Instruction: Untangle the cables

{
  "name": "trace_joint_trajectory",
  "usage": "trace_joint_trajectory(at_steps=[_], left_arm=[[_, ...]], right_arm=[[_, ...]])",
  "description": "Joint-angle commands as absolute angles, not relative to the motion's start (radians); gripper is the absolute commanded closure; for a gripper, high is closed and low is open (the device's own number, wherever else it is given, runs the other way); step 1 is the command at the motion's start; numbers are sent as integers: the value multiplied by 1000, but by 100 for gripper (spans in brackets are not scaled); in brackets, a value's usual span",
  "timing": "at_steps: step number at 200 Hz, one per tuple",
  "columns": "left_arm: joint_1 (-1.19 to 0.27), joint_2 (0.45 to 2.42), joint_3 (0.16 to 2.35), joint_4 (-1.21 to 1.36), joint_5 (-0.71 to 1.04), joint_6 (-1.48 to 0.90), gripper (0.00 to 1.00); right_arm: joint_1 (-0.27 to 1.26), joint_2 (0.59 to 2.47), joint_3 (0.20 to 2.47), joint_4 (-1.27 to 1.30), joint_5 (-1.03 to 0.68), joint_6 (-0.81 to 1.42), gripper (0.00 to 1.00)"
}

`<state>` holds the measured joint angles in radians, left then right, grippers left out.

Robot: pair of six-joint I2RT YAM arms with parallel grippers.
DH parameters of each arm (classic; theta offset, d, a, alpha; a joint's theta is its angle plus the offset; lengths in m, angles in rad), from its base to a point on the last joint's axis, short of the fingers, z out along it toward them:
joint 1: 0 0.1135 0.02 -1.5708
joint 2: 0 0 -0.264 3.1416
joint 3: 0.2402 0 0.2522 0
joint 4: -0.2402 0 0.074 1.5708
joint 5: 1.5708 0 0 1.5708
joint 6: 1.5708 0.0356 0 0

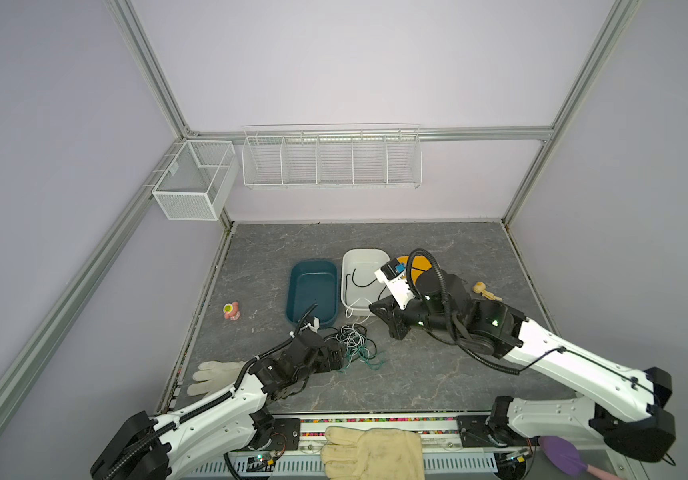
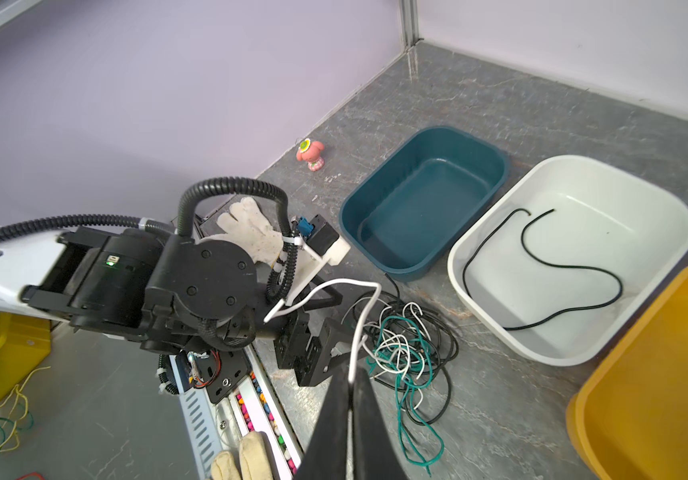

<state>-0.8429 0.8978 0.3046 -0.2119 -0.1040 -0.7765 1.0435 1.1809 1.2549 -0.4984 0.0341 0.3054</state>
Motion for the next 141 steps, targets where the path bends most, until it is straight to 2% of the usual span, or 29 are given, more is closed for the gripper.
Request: trace_joint_trajectory(at_steps=[1, 141], left_arm=[[-847, 920, 286, -173, -106, -789, 0], [-847, 1004, 246, -96, -98, -795, 1]], right_arm=[[1050, 1133, 1301, -538, 79, 270, 93], [1050, 1081, 1604, -692, 96, 217, 93]])
